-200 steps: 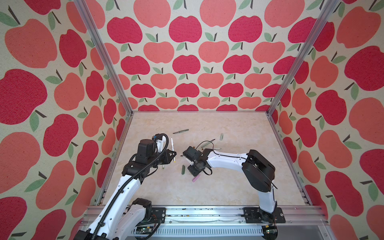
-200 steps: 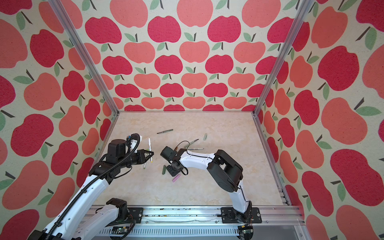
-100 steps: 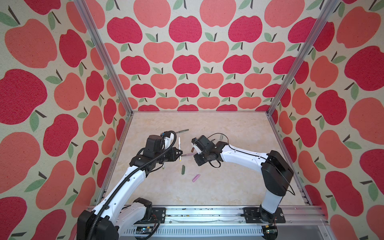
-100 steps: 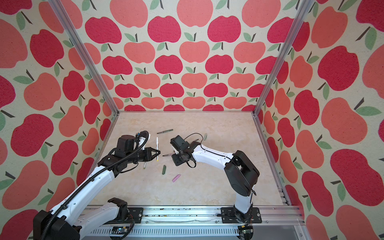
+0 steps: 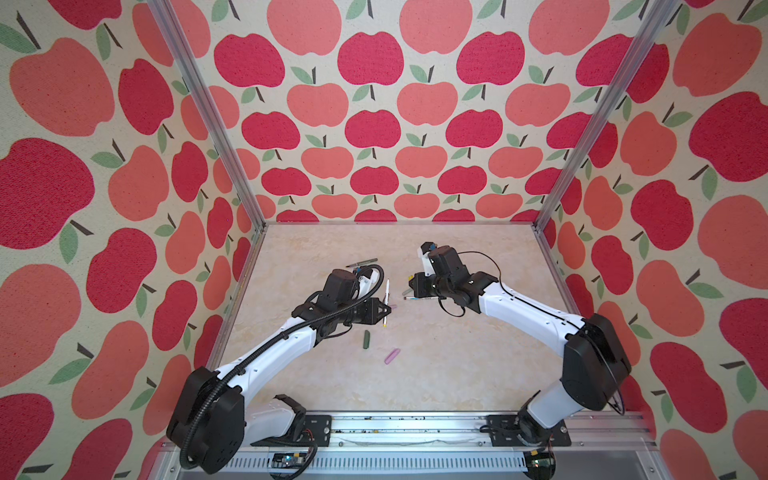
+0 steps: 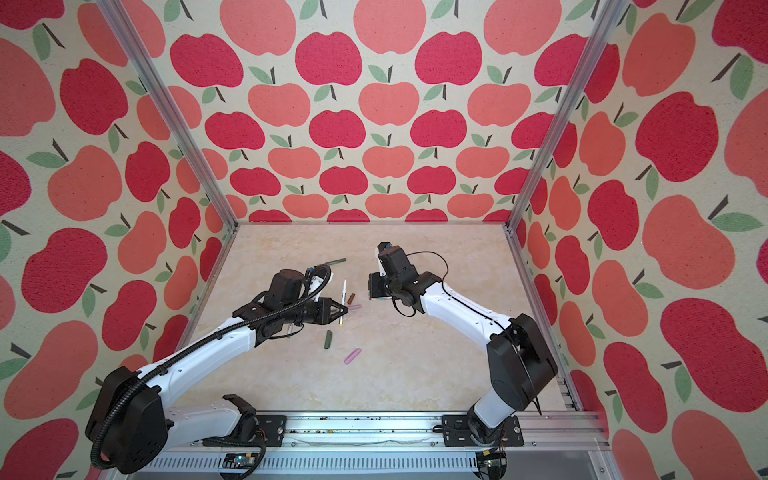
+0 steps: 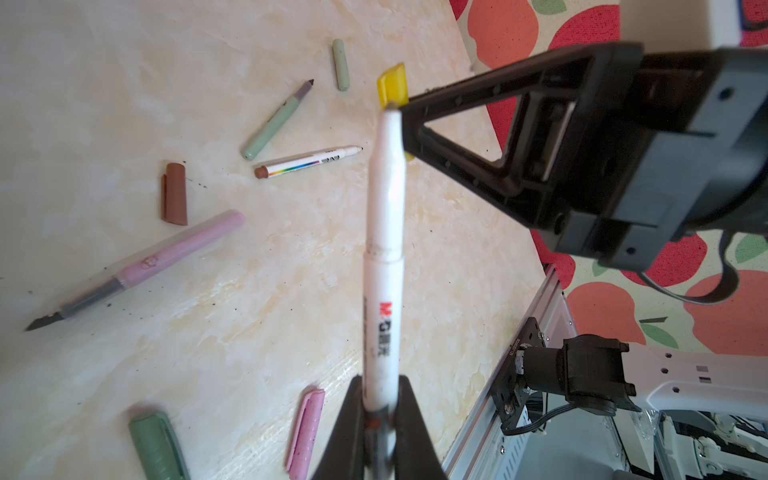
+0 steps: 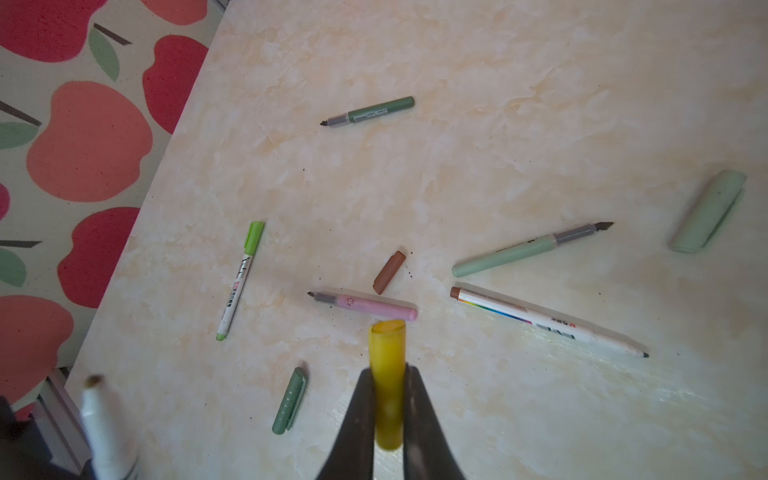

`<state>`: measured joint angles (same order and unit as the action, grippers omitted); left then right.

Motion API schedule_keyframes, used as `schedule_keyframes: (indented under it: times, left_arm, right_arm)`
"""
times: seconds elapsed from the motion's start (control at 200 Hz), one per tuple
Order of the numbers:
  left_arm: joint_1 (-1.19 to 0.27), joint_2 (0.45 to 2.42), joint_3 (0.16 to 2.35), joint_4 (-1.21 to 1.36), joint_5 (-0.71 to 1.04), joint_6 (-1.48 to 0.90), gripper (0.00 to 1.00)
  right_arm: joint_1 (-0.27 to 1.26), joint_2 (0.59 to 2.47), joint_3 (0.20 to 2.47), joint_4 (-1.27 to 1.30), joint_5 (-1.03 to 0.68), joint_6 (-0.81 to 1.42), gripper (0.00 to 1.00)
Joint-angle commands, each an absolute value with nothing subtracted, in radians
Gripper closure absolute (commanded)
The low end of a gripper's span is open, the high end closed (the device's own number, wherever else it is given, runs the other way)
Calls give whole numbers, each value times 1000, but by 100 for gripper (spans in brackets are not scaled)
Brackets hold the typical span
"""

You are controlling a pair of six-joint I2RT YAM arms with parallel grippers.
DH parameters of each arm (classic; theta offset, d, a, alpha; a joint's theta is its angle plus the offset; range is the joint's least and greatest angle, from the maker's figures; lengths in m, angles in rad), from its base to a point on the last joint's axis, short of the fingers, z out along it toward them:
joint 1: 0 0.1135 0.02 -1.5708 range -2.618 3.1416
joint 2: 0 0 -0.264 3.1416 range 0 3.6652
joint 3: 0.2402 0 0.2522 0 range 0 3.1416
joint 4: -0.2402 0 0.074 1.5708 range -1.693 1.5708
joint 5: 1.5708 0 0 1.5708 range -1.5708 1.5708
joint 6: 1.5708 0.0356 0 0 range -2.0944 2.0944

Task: Insert the pens into the pen caps
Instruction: 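Carry the yellow cap with the right gripper above the held pen tip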

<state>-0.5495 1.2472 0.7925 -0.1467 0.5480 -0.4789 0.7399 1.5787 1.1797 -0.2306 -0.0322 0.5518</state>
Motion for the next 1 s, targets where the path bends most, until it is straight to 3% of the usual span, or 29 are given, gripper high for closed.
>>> schedule_keyframes:
  times: [0.0, 0.44, 0.996]
  left_arm:
    - [-576, 1273, 812, -67, 535, -499, 95]
    - [-621, 1350, 840, -31, 551, -500, 95]
    - [-625, 1371, 860, -28, 546, -499, 95]
  right_arm:
    - [714, 1543, 1163, -148, -84, 623, 95]
    - [686, 1558, 1157, 19, -278, 728, 95]
    - [689, 1568, 1116, 46, -312, 747, 95]
